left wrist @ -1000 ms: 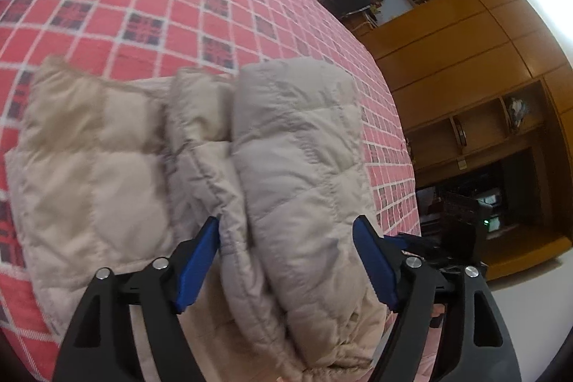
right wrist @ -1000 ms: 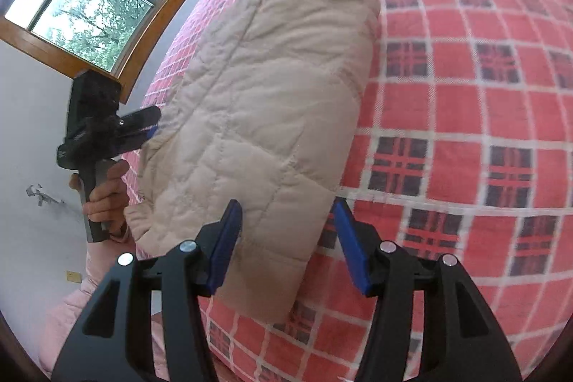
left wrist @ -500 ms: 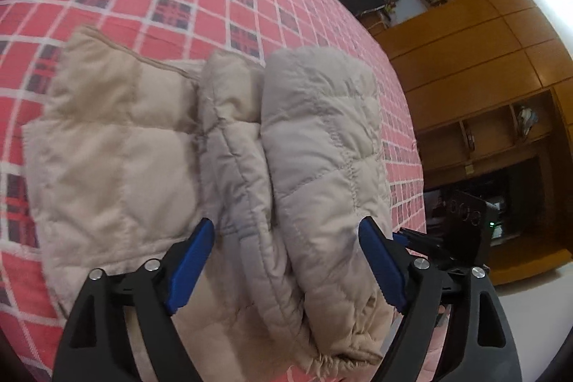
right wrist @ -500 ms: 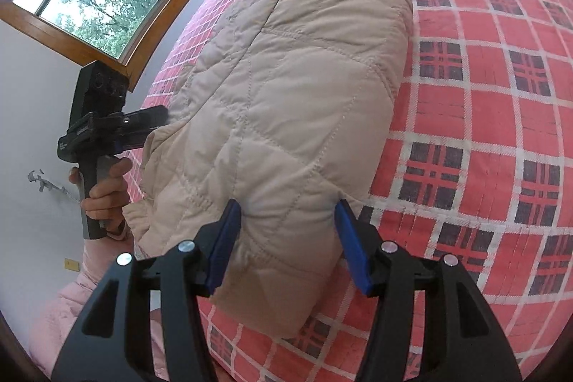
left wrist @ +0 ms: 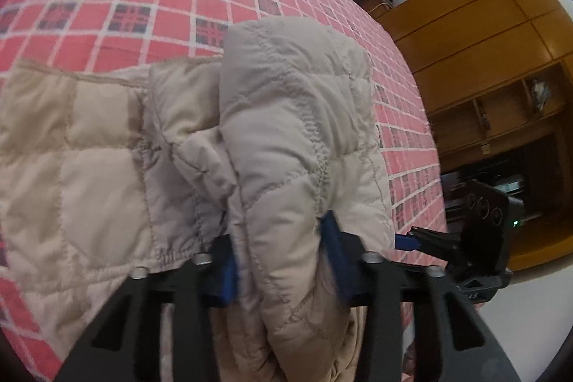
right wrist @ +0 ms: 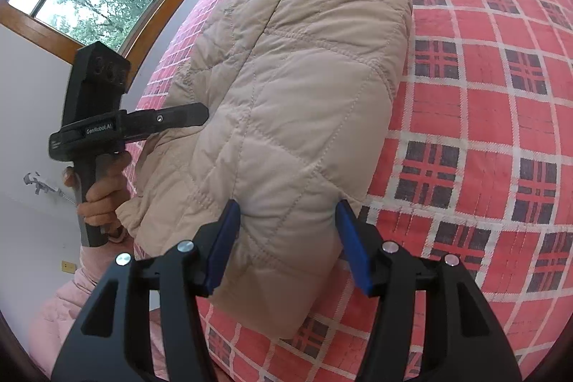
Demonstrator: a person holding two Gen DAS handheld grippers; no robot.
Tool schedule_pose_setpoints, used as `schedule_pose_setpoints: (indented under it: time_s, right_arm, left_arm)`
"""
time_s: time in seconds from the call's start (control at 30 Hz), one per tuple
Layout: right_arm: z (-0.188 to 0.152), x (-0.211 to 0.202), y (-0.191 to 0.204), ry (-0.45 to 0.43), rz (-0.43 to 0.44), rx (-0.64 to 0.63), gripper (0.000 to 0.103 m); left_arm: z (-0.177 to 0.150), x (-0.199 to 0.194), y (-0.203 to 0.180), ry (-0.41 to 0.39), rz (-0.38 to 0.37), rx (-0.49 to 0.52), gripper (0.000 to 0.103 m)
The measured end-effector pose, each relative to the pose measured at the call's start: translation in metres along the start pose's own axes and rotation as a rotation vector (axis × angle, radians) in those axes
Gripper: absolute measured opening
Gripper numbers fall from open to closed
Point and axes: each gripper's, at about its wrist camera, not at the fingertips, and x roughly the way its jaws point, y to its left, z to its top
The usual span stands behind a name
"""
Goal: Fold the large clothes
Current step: 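Grasp the bundle's edge with the left tool and fold it over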
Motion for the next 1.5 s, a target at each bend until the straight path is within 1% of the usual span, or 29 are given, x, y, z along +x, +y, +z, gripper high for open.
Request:
schedule_pose_setpoints:
  time_s: [0.07,0.1,0.17,0.27,0.37,0.43,0.57,0.67,0.73,0.83,0.93,1.07,1.13,1.23,1.3,1.33,1.37,1.4,1.43,1.47,1.5]
  right_arm:
    - [-0.001,-0.002,0.001,-0.003,0.001,-0.002,0.056]
    - [-0.001,-0.005,0.002,-0.007,0.014,0.001,0.056]
    - [-0.001,-0.011,0.003,-0.021,0.034,-0.004,0.056]
    - [-0.003,-0.024,0.008,-0.050,0.031,-0.021,0.056]
    - [-0.003,-0.033,0.015,-0.071,0.053,-0.039,0.057]
    - [-0.004,-0.036,0.021,-0.077,0.052,-0.056,0.058]
    - [-0.005,-0.027,0.033,-0.055,0.059,-0.082,0.058]
    - [-0.006,-0.016,0.043,-0.027,0.060,-0.100,0.060]
    - [-0.005,-0.009,0.049,-0.010,0.058,-0.112,0.060]
    - [-0.003,0.003,0.058,0.021,0.058,-0.114,0.060]
    - [-0.003,0.018,0.068,0.056,0.030,-0.125,0.060]
    - [-0.005,0.037,0.084,0.090,-0.024,-0.135,0.060]
    - [-0.006,0.049,0.092,0.108,-0.067,-0.139,0.063]
    - [-0.005,0.061,0.097,0.116,-0.107,-0.141,0.067]
    - [-0.004,0.065,0.098,0.116,-0.113,-0.135,0.068]
    - [-0.005,0.066,0.099,0.116,-0.117,-0.136,0.068]
    - [-0.005,0.067,0.100,0.115,-0.122,-0.138,0.068]
    - [-0.005,0.067,0.101,0.113,-0.128,-0.140,0.068]
    - [-0.005,0.068,0.101,0.111,-0.132,-0.140,0.068]
    - [-0.008,0.071,0.102,0.110,-0.134,-0.138,0.068]
    - [-0.008,0.071,0.102,0.110,-0.133,-0.134,0.068]
  left_arm:
    - [-0.004,-0.009,-0.005,-0.024,-0.003,0.015,0.023]
    - [-0.007,-0.015,-0.007,-0.035,-0.020,0.020,0.019]
    - [-0.011,-0.026,-0.009,-0.051,-0.061,0.020,0.017]
    - [-0.018,-0.051,-0.012,-0.090,-0.114,0.048,0.016]
    - [-0.024,-0.074,-0.015,-0.129,-0.134,0.079,0.015]
    - [-0.028,-0.088,-0.015,-0.154,-0.139,0.093,0.015]
    - [-0.040,-0.122,-0.004,-0.220,-0.145,0.114,0.015]
    - [-0.047,-0.142,0.019,-0.256,-0.154,0.099,0.015]
    - [-0.050,-0.146,0.034,-0.265,-0.163,0.080,0.015]
    - [-0.054,-0.143,0.055,-0.251,-0.174,0.073,0.015]
    - [-0.056,-0.127,0.077,-0.225,-0.180,0.048,0.015]
    - [-0.052,-0.107,0.114,-0.198,-0.206,-0.012,0.016]
    - [-0.052,-0.099,0.126,-0.184,-0.213,-0.037,0.018]
    - [-0.052,-0.091,0.136,-0.174,-0.195,-0.048,0.022]
    - [-0.053,-0.090,0.136,-0.173,-0.188,-0.049,0.030]
    - [-0.053,-0.091,0.136,-0.172,-0.188,-0.053,0.031]
    - [-0.055,-0.094,0.135,-0.171,-0.180,-0.064,0.036]
    - [-0.056,-0.098,0.133,-0.174,-0.167,-0.071,0.044]
    - [-0.060,-0.104,0.131,-0.186,-0.149,-0.074,0.047]
    - [-0.066,-0.113,0.130,-0.199,-0.129,-0.077,0.053]
    - [-0.072,-0.120,0.128,-0.209,-0.114,-0.081,0.055]
